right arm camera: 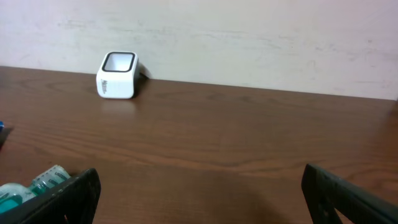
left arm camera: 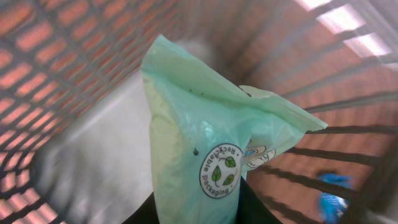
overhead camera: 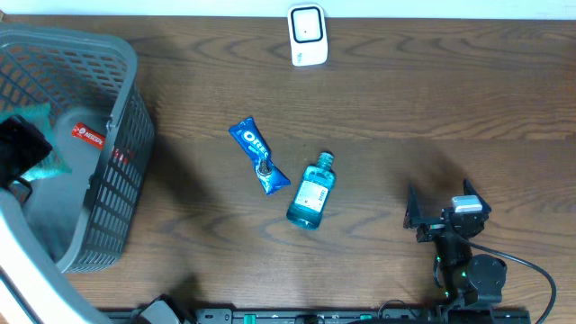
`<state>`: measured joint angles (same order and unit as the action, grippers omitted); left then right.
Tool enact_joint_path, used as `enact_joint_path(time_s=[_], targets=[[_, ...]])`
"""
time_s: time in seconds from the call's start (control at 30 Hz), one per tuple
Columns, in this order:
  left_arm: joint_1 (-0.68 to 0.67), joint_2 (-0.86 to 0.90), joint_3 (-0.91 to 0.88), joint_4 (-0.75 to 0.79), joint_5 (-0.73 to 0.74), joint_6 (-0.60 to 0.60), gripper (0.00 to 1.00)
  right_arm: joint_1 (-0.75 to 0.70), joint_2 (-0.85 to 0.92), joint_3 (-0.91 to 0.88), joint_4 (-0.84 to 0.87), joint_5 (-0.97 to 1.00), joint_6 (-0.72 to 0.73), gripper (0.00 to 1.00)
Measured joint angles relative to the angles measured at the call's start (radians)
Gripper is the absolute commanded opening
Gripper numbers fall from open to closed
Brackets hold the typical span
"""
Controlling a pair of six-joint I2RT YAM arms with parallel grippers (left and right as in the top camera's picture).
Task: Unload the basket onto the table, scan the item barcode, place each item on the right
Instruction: 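Carry the wipes pack past the scanner with the left gripper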
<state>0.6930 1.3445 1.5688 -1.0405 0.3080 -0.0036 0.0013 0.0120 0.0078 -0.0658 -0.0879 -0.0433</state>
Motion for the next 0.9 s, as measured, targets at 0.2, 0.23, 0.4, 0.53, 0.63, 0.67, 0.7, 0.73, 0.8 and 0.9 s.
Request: enact_joint_path(time_s=[0.2, 0.23, 0.4, 0.53, 0.63, 0.67, 0.7, 0.73, 0.8, 0.9], targets=[[-0.03, -0.202, 0.003, 0.078, 0.226, -0.09, 0.23, 0.0, 0.0, 0.0, 0.0, 0.0, 0.0, 0.99], [-0.057, -0.235, 0.003, 0.095, 0.266, -0.108, 0.23, 0.0, 0.0, 0.0, 0.0, 0.0, 0.0, 0.99], [-0.326, -0.345, 0.004, 0.109, 0.388, -0.185, 0.23, 0.0, 0.0, 0.0, 0.0, 0.0, 0.0, 0.99], [-0.596, -0.326, 0.002, 0.128, 0.383, -0.211, 0.18, 0.0, 0.0, 0.0, 0.0, 0.001, 0.0, 0.99], [-0.806, -0.251, -0.011, 0.155, 0.351, -0.223, 0.19, 0.0, 0.0, 0.0, 0.0, 0.002, 0.0, 0.99], [-0.866, -0.215, -0.014, 0.171, 0.34, -0.226, 0.19, 0.0, 0.0, 0.0, 0.0, 0.002, 0.0, 0.99], [-0.925, -0.174, -0.016, 0.193, 0.332, -0.229, 0.19, 0.0, 0.0, 0.0, 0.0, 0.002, 0.0, 0.99], [-0.978, -0.13, -0.018, 0.221, 0.325, -0.231, 0.19, 0.0, 0.0, 0.0, 0.0, 0.003, 0.0, 0.99], [-1.08, -0.029, -0.023, 0.288, 0.311, -0.232, 0.19, 0.0, 0.0, 0.0, 0.0, 0.003, 0.0, 0.99], [-1.202, 0.132, -0.024, 0.378, 0.28, -0.234, 0.19, 0.0, 0.0, 0.0, 0.0, 0.003, 0.0, 0.99]])
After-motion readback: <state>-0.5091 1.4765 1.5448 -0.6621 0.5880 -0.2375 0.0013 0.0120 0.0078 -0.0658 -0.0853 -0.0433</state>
